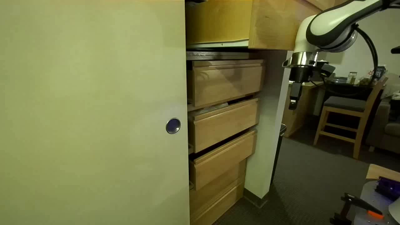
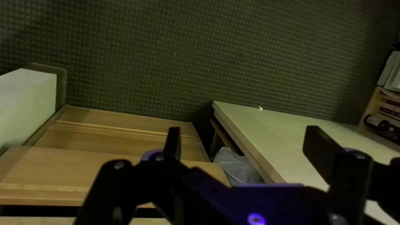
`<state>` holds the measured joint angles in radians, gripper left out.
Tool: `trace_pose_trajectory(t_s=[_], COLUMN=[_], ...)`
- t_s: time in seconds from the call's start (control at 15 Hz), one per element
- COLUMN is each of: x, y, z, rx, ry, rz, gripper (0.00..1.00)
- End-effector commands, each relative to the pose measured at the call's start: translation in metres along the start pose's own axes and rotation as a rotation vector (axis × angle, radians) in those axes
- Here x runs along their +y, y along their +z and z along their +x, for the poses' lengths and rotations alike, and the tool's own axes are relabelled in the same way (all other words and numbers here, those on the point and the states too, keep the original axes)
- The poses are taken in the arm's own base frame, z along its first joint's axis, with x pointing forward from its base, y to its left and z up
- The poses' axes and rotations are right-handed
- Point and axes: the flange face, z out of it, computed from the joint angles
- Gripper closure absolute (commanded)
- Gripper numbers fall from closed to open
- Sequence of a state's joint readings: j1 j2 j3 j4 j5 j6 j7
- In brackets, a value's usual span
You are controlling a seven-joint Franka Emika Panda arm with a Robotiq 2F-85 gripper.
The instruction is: Close the open drawer
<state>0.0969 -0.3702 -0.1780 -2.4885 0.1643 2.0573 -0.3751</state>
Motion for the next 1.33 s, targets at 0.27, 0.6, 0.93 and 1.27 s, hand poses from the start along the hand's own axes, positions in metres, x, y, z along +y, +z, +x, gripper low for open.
trace_pose_trajectory(t_s=[0.27,0.6,0.93,1.27], x=[0.0,0.0,-0.014,-0.048], y=[0.0,0.0,0.004,0.013], z=[0.0,0.0,-0.012,-0.05], rx=[-0.001,-0.001,-0.013,-0.074], ry=[0.0,0.0,-0.04,-0.155], rz=[0.0,0.0,-0.016,-0.029], gripper=[0.0,0.0,0.0,0.0])
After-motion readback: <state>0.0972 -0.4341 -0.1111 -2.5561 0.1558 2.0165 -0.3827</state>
